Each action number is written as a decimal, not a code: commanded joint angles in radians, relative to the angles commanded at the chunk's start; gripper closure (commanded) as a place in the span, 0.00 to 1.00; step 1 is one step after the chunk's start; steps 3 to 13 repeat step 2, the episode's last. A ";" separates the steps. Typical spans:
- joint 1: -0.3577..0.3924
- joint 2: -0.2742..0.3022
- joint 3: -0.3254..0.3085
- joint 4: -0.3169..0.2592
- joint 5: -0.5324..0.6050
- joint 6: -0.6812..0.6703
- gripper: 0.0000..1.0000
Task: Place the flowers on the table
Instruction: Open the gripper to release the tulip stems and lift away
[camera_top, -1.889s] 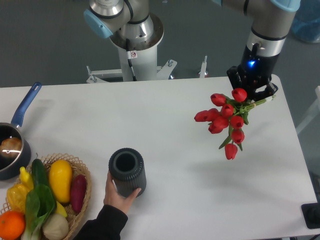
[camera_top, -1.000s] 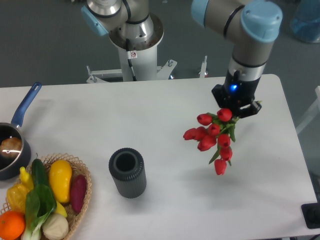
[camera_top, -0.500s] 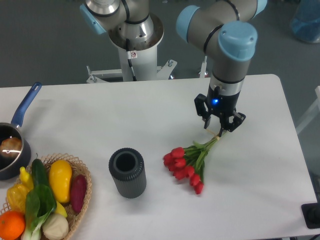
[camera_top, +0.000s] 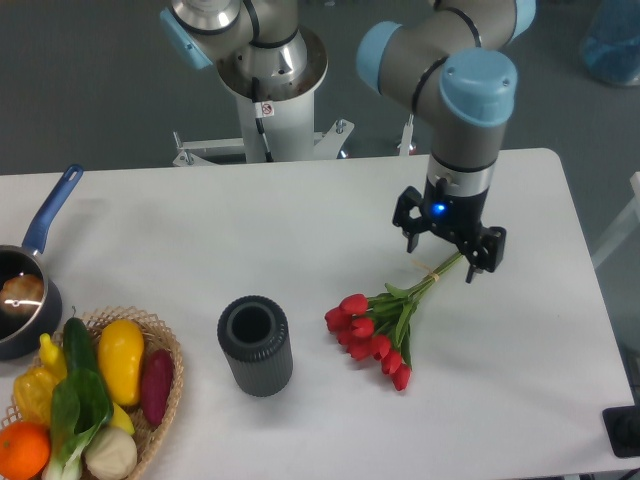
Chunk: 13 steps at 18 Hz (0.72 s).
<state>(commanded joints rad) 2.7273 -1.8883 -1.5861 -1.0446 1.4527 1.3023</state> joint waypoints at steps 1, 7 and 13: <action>0.017 0.003 0.006 -0.005 -0.002 0.000 0.00; 0.025 0.002 0.006 -0.005 -0.005 0.002 0.00; 0.025 0.002 0.006 -0.005 -0.005 0.002 0.00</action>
